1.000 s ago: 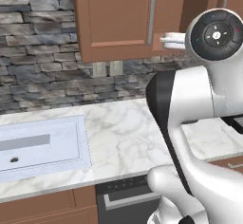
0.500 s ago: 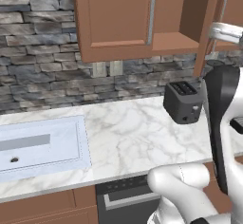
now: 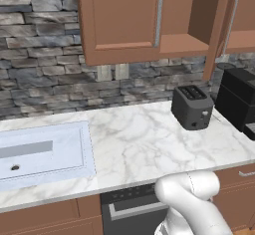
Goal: Close all open cabinet doors.
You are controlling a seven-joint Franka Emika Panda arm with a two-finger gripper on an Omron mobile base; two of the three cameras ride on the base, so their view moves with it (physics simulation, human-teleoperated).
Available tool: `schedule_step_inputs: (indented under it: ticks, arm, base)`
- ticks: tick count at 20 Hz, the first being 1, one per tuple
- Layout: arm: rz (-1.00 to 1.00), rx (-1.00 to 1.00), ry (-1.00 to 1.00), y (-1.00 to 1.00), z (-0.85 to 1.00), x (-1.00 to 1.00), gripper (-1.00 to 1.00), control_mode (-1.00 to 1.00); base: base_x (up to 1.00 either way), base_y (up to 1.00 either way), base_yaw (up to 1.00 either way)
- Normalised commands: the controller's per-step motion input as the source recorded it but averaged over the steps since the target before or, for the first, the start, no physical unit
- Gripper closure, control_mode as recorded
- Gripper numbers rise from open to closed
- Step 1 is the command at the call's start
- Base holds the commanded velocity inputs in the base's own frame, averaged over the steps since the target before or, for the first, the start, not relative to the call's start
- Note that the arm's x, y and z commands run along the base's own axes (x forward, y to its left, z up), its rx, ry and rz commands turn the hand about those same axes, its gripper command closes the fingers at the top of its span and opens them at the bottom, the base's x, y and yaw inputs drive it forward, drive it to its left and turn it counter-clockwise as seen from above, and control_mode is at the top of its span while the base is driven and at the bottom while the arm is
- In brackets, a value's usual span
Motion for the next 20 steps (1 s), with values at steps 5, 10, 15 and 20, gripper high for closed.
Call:
schedule_step_inputs:
  ticks: [5, 10, 15, 20]
  arm:
    - [0.4, 0.19, -0.08, -0.2, 0.03, -0.01, -1.0, -1.0]
    - [0.31, 0.08, 0.0, -0.18, 0.11, -0.14, -1.0, -1.0]
    - [0.17, 0.0, 0.01, -0.14, 0.0, 0.0, -1.0, -1.0]
    - [0.02, 0.0, 0.07, 0.0, 0.0, 0.24, -1.0, -1.0]
  base:
    - [0.0, 0.0, 0.0]
    - [0.0, 0.0, 0.0]
    - [0.0, 0.0, 0.0]
    - [0.0, 0.0, 0.0]
